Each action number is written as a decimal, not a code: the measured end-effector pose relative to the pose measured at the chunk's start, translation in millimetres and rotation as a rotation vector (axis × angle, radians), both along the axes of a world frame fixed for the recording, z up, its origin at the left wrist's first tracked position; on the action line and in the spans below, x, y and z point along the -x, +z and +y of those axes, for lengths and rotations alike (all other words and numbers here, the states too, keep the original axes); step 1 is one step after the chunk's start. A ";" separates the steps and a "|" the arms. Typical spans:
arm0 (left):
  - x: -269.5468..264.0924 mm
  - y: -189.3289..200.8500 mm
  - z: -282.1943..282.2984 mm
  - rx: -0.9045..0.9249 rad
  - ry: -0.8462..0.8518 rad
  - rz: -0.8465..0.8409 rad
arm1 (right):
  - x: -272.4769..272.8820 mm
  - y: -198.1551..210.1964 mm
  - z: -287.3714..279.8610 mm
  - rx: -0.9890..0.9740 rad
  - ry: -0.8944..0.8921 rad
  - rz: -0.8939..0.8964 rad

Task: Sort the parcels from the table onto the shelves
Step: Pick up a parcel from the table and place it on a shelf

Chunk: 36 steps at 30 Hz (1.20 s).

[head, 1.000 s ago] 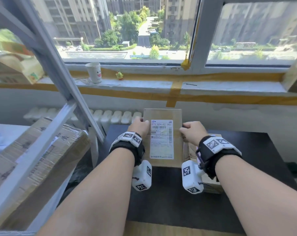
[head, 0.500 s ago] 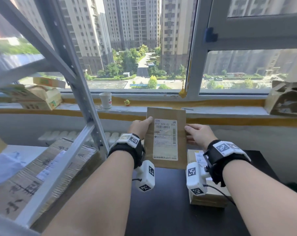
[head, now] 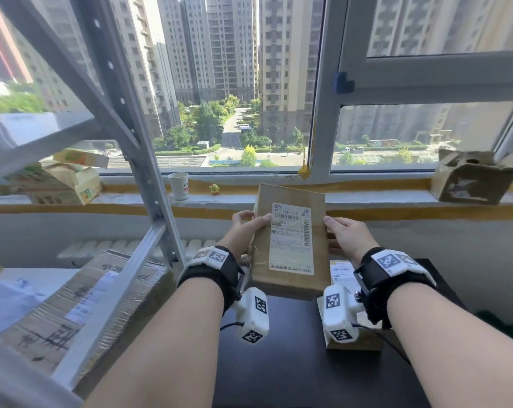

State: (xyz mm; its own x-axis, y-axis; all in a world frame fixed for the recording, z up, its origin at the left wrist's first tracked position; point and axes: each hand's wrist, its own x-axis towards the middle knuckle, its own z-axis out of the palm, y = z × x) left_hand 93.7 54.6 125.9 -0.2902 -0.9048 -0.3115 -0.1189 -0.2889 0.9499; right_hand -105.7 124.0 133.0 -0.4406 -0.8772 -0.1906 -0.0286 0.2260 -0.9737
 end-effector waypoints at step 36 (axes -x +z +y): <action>-137.9 10.6 302.6 0.039 0.094 0.237 | -150.3 7.0 285.3 -0.075 0.211 -0.196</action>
State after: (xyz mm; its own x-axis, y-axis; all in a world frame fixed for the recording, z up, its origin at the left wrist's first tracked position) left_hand 231.6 357.2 136.5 -0.2645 -0.9414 -0.2092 0.1341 -0.2507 0.9587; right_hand 44.6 409.2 140.0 -0.1987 -0.9256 -0.3222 0.1042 0.3069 -0.9460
